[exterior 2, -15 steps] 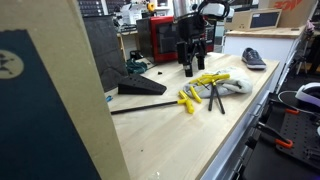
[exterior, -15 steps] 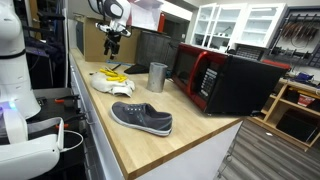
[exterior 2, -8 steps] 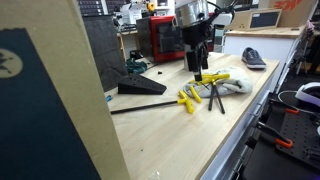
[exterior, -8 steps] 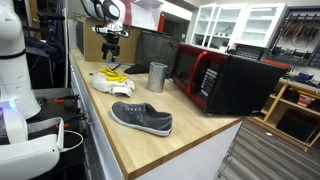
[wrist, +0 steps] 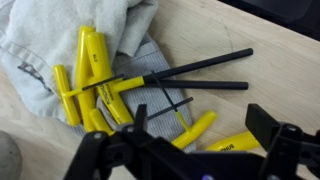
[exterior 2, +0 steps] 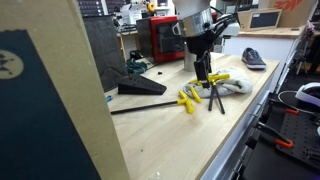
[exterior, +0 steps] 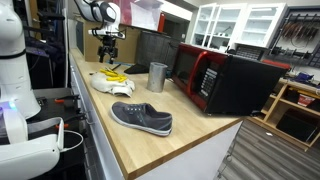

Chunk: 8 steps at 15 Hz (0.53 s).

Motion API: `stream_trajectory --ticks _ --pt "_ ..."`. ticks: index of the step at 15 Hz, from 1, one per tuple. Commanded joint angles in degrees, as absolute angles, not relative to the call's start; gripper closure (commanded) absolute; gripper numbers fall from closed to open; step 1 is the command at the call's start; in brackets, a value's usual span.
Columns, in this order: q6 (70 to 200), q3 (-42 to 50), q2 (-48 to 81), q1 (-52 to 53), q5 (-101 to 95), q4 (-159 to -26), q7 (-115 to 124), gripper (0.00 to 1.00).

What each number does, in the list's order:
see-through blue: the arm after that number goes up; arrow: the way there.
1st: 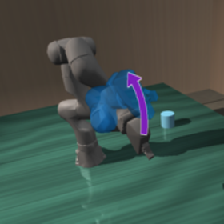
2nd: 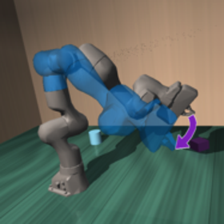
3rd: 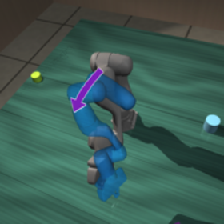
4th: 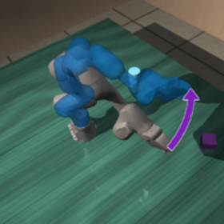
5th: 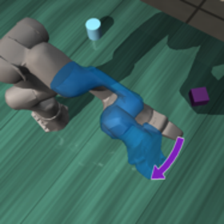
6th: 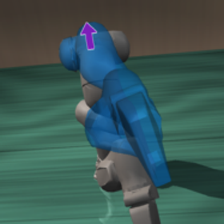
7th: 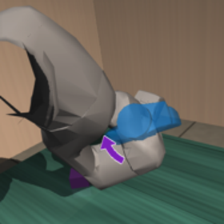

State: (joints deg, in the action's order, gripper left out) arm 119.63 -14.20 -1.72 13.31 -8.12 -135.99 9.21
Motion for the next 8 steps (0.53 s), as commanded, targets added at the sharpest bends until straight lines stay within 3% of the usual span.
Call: stream_trajectory --ticks 1,8 --pt "119.4 -14.1 -2.4 13.4 -9.3 -137.2 9.1 0.00" --pt "118.7 -13.4 -0.3 12.8 -12.7 -137.3 9.9 0.00"
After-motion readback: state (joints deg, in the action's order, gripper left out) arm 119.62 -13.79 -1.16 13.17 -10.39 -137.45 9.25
